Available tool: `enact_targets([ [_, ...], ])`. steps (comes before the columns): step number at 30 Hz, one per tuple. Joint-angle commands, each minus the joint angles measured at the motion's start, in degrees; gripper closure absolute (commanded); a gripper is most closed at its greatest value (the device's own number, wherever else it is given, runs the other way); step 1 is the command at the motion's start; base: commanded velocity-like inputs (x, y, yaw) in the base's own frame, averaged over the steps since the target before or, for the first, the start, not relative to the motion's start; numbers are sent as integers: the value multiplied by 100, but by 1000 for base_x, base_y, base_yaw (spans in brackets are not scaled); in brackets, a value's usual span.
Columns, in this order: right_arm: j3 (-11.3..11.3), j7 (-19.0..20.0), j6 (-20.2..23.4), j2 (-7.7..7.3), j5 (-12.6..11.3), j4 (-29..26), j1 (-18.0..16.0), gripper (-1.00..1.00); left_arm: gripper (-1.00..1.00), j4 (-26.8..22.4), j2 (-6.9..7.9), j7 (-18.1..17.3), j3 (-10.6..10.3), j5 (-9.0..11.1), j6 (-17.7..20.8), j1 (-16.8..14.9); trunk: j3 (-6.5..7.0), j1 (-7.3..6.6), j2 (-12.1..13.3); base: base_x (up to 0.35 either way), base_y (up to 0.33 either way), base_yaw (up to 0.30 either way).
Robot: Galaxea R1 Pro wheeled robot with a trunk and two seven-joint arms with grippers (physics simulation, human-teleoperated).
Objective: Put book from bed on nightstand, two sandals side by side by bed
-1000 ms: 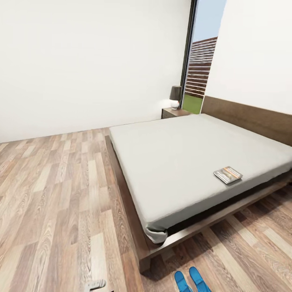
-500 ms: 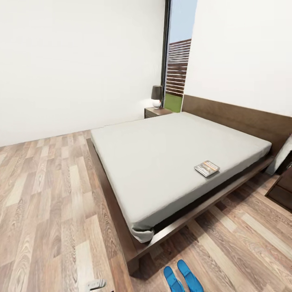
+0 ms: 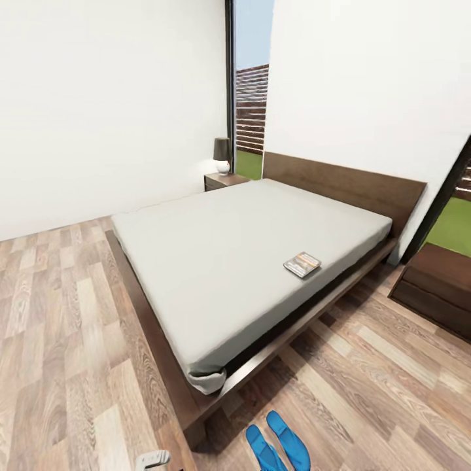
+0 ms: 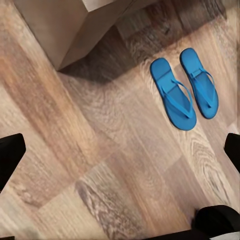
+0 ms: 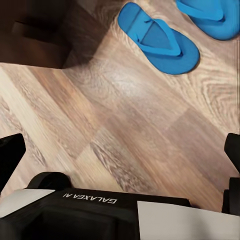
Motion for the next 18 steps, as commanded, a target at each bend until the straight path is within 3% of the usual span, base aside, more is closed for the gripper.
enact_targets([
  [1, 2, 21, -11, -1, -26, 11, -7, -100, -100, 5, 2, -17, -49, 46, -24, -2, -5, -1, -2, 0, 0, -291],
  [18, 2, 21, -11, 1, -26, 11, -4, -100, -100, 5, 5, -17, -40, 46, -24, -2, -5, -1, -2, 0, 0, -289],
])
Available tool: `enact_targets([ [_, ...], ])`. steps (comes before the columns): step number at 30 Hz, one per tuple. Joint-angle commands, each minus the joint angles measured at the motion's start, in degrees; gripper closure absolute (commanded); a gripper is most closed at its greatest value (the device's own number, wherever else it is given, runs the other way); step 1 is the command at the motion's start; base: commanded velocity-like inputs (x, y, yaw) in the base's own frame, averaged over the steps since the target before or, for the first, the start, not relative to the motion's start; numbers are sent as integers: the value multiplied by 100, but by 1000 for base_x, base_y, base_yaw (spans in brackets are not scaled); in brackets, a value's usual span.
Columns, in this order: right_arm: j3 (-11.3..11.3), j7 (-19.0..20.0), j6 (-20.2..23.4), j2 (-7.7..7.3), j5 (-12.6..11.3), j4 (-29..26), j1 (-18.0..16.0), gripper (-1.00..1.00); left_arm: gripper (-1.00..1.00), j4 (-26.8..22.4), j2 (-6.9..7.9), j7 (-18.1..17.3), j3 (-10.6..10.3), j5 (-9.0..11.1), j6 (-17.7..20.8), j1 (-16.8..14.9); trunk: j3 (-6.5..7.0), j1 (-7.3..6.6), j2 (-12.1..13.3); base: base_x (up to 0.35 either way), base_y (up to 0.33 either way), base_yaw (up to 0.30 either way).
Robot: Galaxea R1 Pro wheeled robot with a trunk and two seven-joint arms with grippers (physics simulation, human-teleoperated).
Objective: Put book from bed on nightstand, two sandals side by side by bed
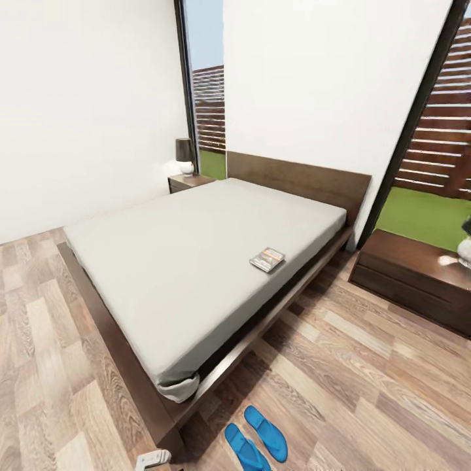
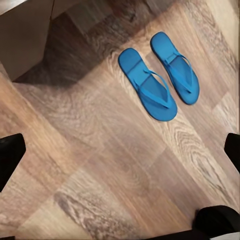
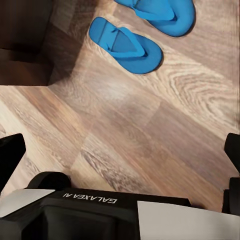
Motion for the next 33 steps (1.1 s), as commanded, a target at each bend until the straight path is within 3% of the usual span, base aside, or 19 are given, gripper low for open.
enact_targets([
  [1, 1, 22, -11, -1, -26, 11, -4, -100, -100, 5, 1, -17, -49, 46, -24, -2, -5, -1, -2, 0, 0, -287],
  [33, 1, 29, -11, -2, -26, 11, -8, -100, -100, 5, -9, -17, -58, 46, -24, -2, -5, -1, -2, 0, -20, -287],
])
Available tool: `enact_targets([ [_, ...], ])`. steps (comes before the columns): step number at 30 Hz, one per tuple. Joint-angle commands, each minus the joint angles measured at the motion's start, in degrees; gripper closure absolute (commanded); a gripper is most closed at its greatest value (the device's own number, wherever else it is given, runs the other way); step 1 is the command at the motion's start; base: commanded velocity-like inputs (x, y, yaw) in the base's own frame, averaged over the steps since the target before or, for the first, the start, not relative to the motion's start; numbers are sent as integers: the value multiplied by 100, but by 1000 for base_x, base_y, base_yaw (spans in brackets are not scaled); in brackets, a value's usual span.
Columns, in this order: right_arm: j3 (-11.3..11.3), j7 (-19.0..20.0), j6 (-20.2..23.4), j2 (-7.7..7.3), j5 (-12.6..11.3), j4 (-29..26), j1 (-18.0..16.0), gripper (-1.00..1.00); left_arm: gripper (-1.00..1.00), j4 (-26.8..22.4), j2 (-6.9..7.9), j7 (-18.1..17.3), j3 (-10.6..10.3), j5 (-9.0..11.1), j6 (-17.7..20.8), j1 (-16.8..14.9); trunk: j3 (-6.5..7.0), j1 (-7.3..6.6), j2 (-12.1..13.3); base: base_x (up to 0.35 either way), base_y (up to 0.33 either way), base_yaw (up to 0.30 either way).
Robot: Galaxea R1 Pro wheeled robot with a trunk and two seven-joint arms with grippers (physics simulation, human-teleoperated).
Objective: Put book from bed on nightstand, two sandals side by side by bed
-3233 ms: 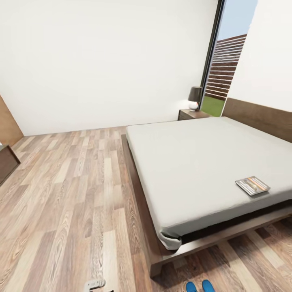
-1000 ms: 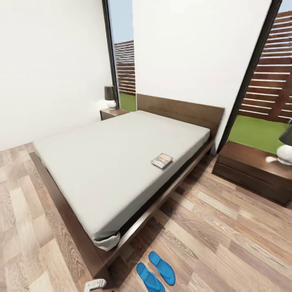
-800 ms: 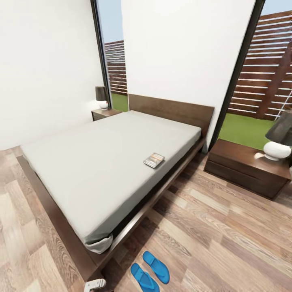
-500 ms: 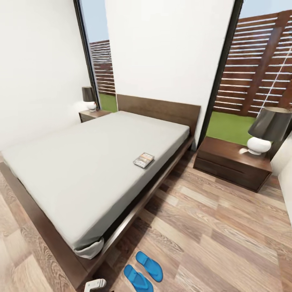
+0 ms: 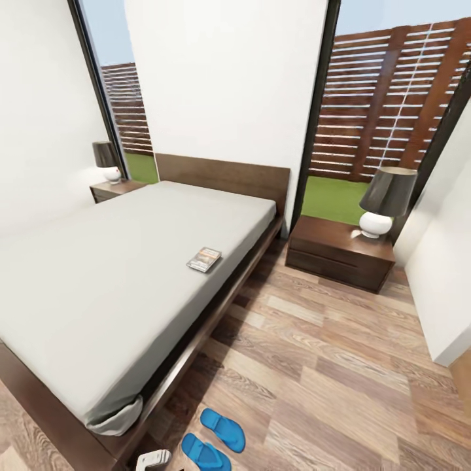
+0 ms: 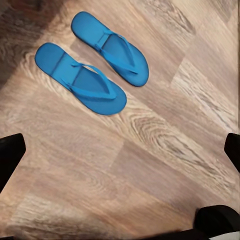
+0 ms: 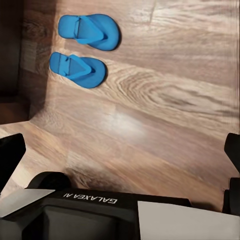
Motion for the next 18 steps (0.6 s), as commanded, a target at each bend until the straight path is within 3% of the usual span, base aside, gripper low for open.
enact_targets([
  [1, 1, 21, -13, -1, -26, 11, -6, -100, -100, 5, 4, -17, -49, 46, -24, -2, -5, -1, -2, 0, 0, -286],
  [18, 1, 21, -14, -1, -26, 11, -4, -100, -100, 5, 2, -17, -49, 46, -24, -2, -5, -1, -2, 0, 0, -286],
])
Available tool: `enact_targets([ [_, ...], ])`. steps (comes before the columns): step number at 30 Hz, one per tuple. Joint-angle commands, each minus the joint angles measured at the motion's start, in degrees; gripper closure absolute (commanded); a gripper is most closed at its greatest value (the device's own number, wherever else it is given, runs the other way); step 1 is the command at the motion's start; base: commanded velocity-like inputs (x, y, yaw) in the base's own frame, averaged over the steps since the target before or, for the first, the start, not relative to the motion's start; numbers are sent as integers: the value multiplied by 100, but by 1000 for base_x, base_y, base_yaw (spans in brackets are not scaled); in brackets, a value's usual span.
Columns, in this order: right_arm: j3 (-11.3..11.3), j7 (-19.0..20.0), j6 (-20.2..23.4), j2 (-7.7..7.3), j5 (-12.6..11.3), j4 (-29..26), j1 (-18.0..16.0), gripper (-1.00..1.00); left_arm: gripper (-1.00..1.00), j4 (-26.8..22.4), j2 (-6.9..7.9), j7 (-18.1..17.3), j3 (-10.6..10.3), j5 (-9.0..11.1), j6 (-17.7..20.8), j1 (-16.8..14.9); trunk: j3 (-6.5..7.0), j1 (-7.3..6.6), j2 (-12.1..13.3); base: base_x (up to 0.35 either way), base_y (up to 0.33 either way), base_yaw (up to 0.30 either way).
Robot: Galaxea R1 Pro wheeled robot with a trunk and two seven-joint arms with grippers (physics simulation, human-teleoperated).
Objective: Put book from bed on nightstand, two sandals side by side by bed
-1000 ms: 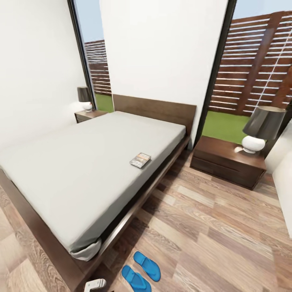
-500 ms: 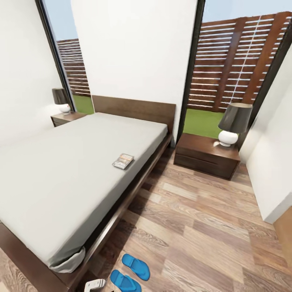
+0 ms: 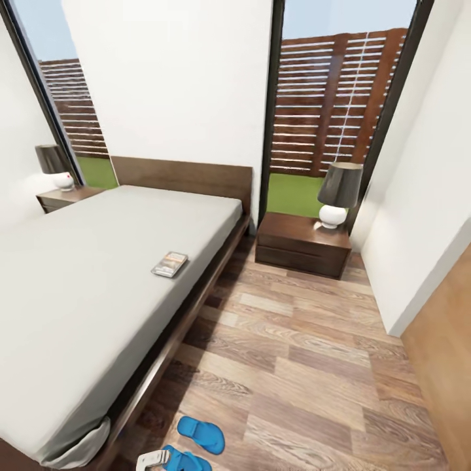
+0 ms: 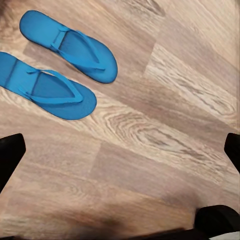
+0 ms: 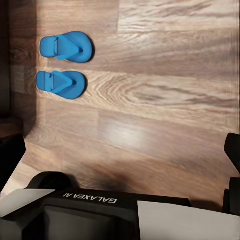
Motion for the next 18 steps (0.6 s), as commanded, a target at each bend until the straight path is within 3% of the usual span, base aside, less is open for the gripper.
enact_targets([
  [1, 2, 21, -11, -1, -26, 11, -6, -100, -100, 5, 2, -17, -49, 46, -24, -2, -5, -1, -2, 0, 0, -286],
  [11, 2, 21, -12, -1, -26, 11, -6, -100, -100, 5, 2, -14, -49, 46, -24, -2, -5, -1, -2, 0, -122, -287],
  [18, 2, 21, -11, -1, -26, 11, -8, -100, -100, 5, 2, -13, -49, 46, -24, -2, -5, -1, -2, 0, -26, -287],
])
